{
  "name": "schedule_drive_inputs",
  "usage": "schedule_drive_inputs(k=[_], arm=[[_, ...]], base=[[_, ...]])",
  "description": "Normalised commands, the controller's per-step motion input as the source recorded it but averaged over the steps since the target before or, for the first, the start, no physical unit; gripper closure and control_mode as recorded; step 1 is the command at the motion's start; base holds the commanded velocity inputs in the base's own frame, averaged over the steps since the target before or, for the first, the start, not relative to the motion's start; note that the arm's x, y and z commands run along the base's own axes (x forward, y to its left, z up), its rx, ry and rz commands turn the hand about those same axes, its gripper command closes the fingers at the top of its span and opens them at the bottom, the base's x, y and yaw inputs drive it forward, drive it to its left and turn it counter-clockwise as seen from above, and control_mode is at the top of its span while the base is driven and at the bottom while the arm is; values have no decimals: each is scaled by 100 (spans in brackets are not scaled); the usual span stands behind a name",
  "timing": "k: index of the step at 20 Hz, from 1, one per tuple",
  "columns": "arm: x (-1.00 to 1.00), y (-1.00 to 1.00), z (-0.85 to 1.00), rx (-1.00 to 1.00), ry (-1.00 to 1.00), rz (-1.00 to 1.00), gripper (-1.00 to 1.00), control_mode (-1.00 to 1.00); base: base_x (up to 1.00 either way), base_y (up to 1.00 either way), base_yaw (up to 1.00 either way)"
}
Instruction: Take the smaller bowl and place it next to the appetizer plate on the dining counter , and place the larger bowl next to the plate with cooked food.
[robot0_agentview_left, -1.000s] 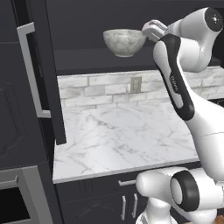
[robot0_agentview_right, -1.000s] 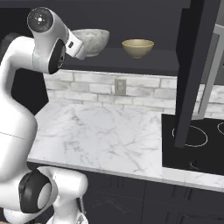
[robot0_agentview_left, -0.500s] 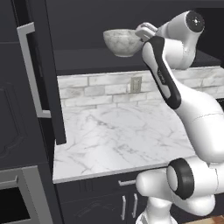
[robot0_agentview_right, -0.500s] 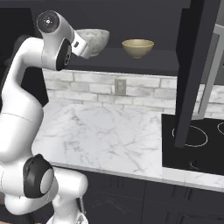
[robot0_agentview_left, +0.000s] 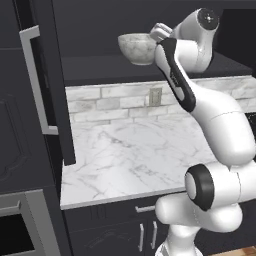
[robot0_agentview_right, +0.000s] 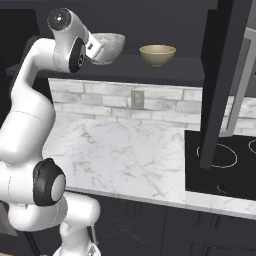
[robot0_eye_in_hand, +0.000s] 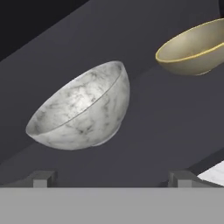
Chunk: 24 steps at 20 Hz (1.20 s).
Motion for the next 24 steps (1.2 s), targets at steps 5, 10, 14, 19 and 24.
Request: schedule_drive_inputs(k=[5, 10, 14, 19, 24], arm=[[34, 0, 0, 0, 0, -4, -100, -100], [39, 0, 0, 0, 2, -3, -100, -100], [40, 0, 0, 0, 7, -2, -100, -100], [43, 0, 6, 0, 9, 0, -100, -100], [42, 0, 18, 2, 2, 0, -100, -100]], base=[[0, 0, 0], [0, 0, 0], [0, 0, 0], [0, 0, 0], [0, 0, 0]])
